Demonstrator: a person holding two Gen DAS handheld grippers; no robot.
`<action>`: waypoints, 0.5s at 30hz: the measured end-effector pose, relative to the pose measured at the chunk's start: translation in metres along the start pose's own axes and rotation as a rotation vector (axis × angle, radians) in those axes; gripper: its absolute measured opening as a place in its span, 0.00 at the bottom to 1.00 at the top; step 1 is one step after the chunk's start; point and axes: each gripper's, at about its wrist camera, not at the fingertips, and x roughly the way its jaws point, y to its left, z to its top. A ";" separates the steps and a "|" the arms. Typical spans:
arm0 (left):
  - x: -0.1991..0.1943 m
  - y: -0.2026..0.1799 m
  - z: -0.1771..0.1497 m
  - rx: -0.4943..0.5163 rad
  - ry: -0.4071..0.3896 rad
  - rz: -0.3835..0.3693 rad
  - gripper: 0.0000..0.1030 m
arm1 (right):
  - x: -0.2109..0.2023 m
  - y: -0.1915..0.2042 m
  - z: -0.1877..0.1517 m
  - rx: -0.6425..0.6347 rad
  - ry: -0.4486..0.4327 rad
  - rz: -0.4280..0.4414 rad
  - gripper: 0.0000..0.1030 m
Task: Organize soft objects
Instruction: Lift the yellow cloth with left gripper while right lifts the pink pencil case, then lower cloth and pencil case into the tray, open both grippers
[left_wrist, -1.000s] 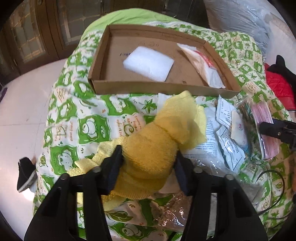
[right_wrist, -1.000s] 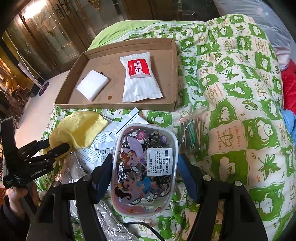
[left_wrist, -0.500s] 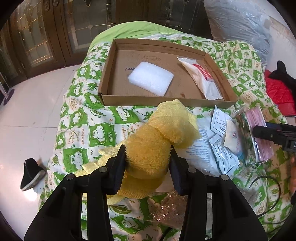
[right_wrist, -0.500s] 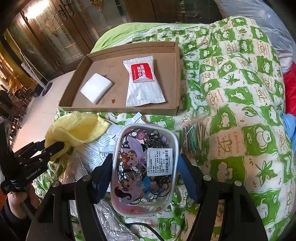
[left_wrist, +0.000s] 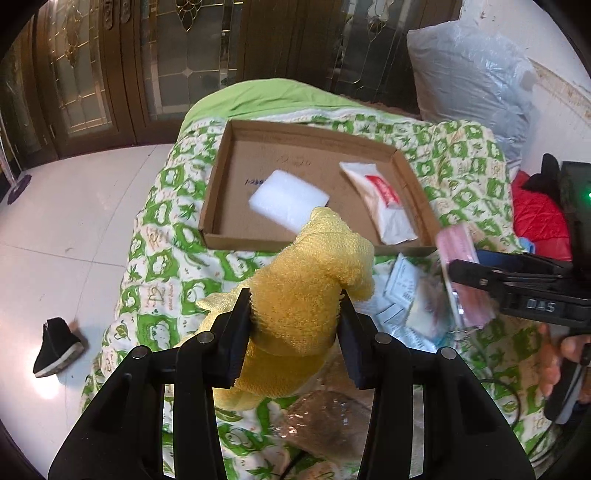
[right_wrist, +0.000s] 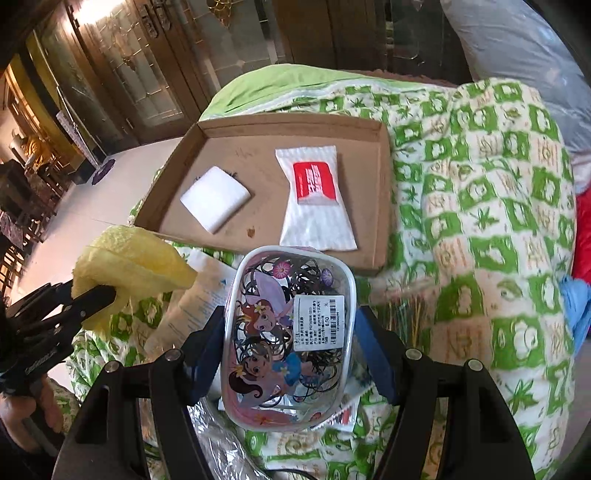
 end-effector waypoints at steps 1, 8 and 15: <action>-0.001 -0.003 0.002 0.002 -0.002 -0.002 0.42 | 0.000 0.000 0.002 -0.002 -0.003 -0.005 0.67; -0.001 -0.016 0.017 -0.003 -0.009 -0.013 0.42 | 0.000 -0.001 0.017 -0.013 -0.019 -0.050 0.67; 0.005 -0.025 0.039 -0.008 -0.010 -0.002 0.42 | -0.011 -0.002 0.040 -0.034 -0.062 -0.116 0.67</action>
